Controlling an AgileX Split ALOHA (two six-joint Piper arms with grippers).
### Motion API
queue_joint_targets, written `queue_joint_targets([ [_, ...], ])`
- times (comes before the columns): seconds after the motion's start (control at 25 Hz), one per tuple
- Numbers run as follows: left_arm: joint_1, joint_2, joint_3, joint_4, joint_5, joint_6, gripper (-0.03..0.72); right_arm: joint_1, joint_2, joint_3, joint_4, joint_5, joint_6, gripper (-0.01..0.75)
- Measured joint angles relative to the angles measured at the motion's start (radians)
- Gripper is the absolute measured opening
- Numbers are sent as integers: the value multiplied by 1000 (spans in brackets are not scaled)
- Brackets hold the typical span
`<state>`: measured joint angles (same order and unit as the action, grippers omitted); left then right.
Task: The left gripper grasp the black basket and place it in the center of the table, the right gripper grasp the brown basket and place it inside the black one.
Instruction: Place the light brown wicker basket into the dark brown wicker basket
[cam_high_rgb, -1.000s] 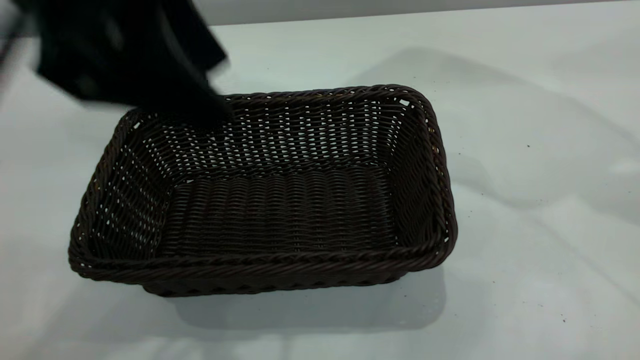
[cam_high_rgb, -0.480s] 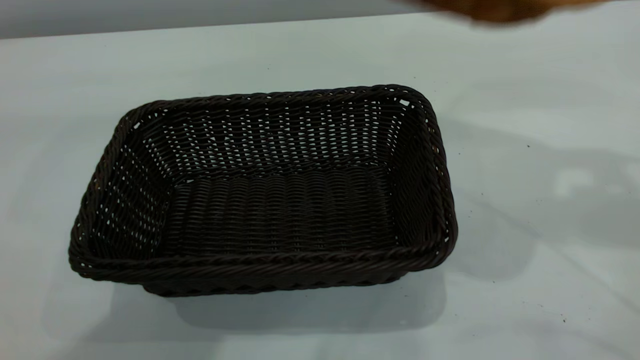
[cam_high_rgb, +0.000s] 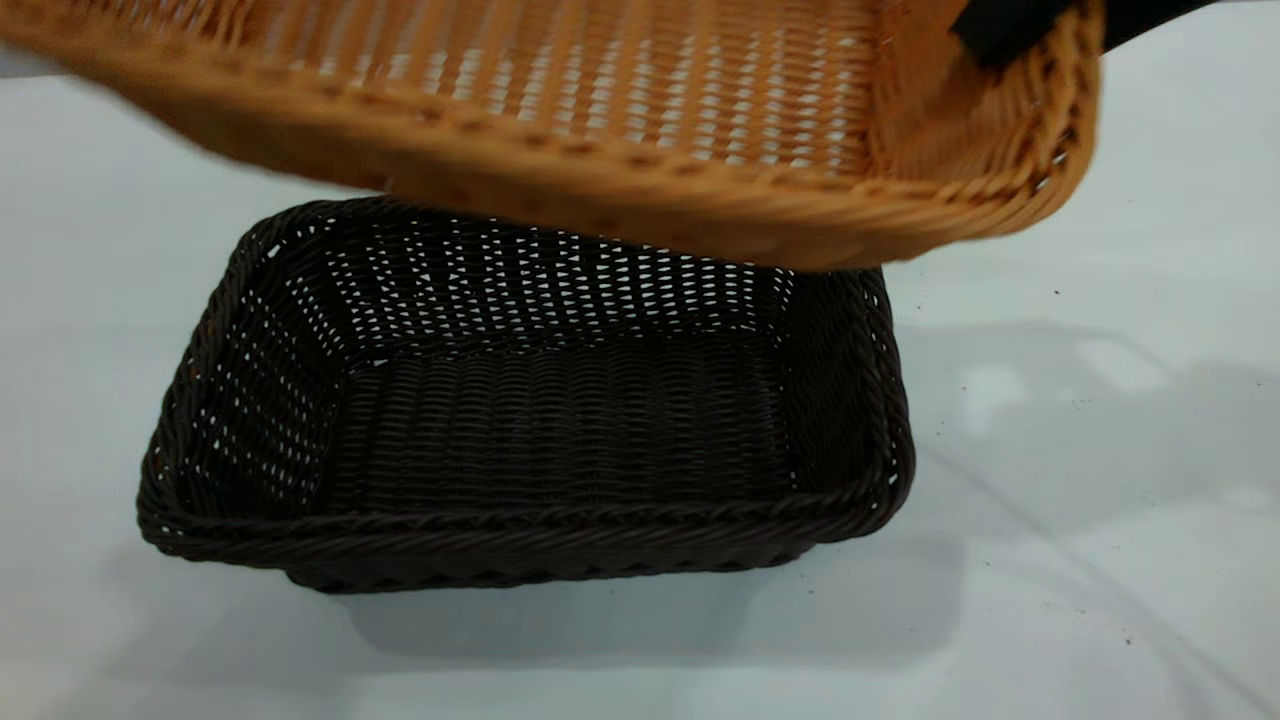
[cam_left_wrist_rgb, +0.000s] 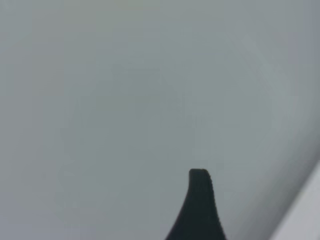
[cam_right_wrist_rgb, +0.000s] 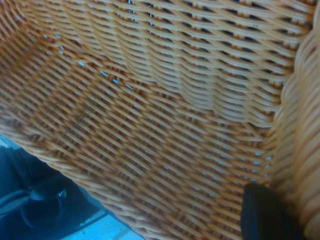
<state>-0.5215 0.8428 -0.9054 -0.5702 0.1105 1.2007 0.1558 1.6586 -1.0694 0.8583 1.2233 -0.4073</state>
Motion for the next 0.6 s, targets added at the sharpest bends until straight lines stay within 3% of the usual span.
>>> queue_joint_targets([
  [0.32,0,41,1,1,-42,6,521,18,129,-103,2,-7,4,106],
  [0.6,0,60,1,3,-66,6,514,47,177,-110,-58,-5,3,106],
])
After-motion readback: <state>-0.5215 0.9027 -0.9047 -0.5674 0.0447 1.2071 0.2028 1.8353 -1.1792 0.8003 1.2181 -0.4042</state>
